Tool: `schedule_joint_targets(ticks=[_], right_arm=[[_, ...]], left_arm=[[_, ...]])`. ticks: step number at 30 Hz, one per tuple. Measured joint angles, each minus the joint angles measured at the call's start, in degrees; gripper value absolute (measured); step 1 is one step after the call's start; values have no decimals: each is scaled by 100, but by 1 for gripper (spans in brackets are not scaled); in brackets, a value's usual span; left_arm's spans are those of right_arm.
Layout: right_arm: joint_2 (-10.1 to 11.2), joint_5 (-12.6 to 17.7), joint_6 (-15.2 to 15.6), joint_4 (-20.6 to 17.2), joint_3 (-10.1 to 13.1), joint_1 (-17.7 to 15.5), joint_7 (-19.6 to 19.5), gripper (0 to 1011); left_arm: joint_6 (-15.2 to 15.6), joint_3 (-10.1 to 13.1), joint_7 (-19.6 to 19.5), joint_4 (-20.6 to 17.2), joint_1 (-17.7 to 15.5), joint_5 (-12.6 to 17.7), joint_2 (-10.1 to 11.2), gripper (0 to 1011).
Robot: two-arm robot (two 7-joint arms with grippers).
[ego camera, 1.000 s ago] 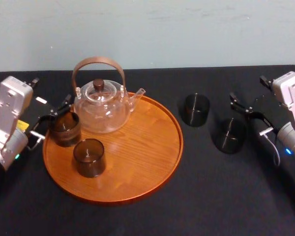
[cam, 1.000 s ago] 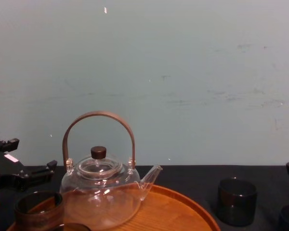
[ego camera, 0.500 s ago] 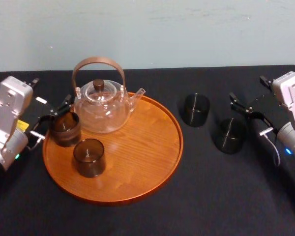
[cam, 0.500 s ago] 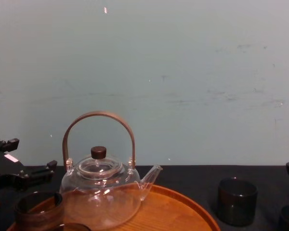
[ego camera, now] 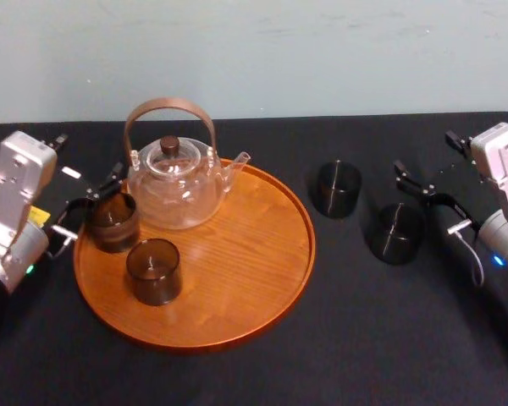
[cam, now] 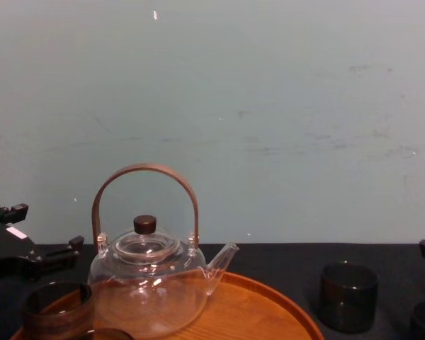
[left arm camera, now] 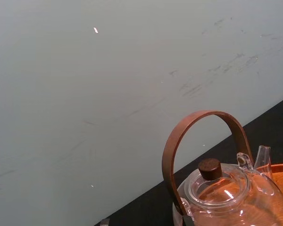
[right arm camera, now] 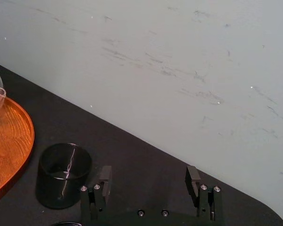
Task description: Pick up the glass from the table and place it on the tray.
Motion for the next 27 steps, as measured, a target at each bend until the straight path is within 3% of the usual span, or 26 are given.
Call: schedule_joint_targets(ticks=[11, 27], right_arm=[[24, 149, 148, -256, 235, -167, 316, 1002], [372, 741, 564, -992, 721, -773, 1010, 1002]], left_arm=[[0, 0, 0, 0, 0, 0, 0, 1001], [0, 0, 0, 0, 0, 0, 0, 1001]])
